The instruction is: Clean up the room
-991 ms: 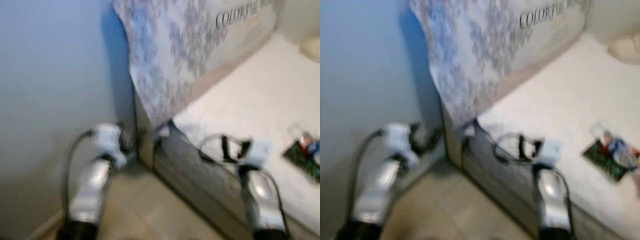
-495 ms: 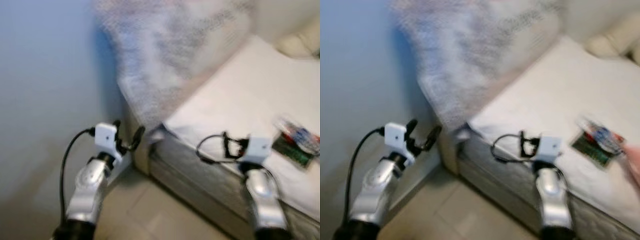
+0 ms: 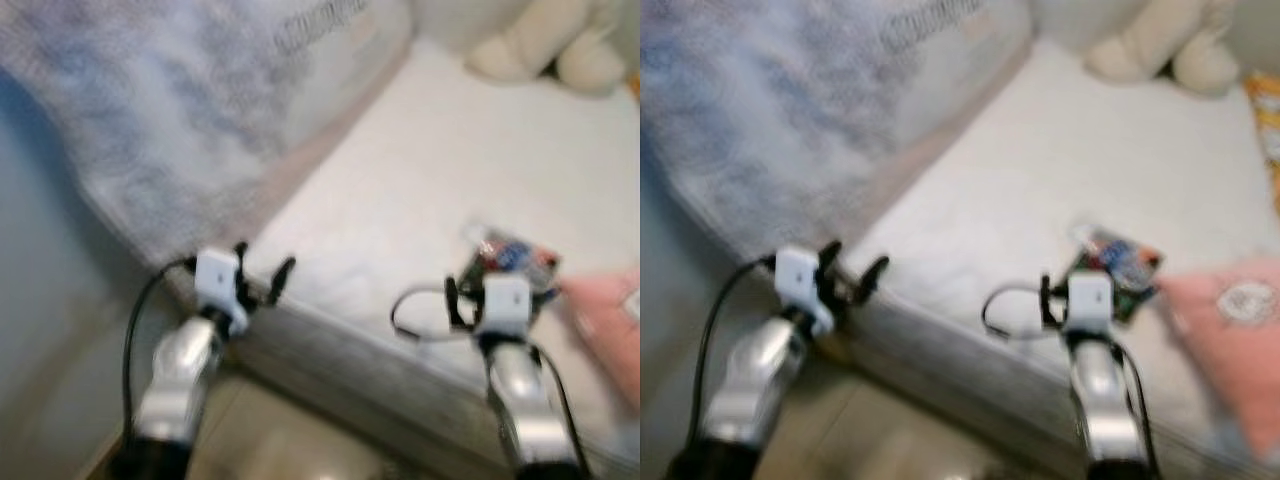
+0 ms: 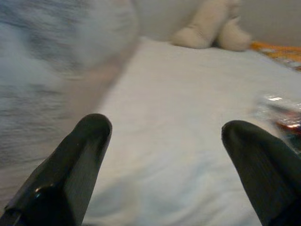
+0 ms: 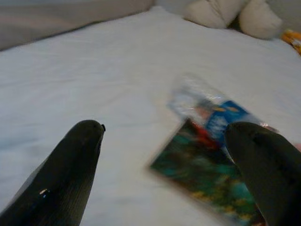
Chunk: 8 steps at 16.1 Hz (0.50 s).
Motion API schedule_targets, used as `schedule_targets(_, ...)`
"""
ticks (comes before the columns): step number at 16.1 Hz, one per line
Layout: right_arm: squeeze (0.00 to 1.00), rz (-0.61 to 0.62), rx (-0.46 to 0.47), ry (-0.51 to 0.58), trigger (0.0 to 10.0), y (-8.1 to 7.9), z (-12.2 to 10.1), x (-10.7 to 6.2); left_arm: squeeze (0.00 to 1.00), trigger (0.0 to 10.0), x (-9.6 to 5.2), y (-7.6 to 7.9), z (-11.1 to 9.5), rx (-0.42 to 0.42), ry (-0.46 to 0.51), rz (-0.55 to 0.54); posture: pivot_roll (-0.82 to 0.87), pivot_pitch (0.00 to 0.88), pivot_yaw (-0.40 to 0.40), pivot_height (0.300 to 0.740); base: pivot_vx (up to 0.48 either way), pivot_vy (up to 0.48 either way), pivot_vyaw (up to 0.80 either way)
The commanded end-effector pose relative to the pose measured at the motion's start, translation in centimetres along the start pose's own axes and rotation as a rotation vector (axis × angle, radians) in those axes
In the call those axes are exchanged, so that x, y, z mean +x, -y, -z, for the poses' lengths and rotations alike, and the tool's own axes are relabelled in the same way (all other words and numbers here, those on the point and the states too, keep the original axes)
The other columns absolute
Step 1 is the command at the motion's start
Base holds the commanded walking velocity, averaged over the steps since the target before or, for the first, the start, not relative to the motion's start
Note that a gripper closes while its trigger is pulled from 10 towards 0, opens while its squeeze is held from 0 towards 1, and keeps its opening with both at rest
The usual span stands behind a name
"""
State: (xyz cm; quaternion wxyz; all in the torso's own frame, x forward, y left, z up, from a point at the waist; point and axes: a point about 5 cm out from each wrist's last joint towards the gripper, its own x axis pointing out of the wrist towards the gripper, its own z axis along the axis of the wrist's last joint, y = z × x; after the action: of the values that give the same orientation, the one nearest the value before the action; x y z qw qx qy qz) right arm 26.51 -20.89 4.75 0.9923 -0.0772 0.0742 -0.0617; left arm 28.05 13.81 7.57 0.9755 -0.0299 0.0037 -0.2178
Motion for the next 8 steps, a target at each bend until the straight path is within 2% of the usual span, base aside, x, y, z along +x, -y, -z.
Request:
schedule_targets(1, 0.0, -0.018, 0.032, 0.03, 10.0, -0.35, -0.72, 0.27, 0.0, 10.0, 0.08, 0.07, -0.46, -0.002, 0.015, 0.033, -0.03, 0.0, 0.0, 0.731, 0.0, 0.48, -0.76)
schedule_targets(8, 0.0, 0.0, 0.063, 0.042, 10.0, 0.08, -0.89, 0.45, 0.0, 10.0, 0.09, -0.79, -0.17, 0.027, -0.007, 0.032, -0.03, 0.0, -0.004, 0.731, 0.0, 0.48, -0.75)
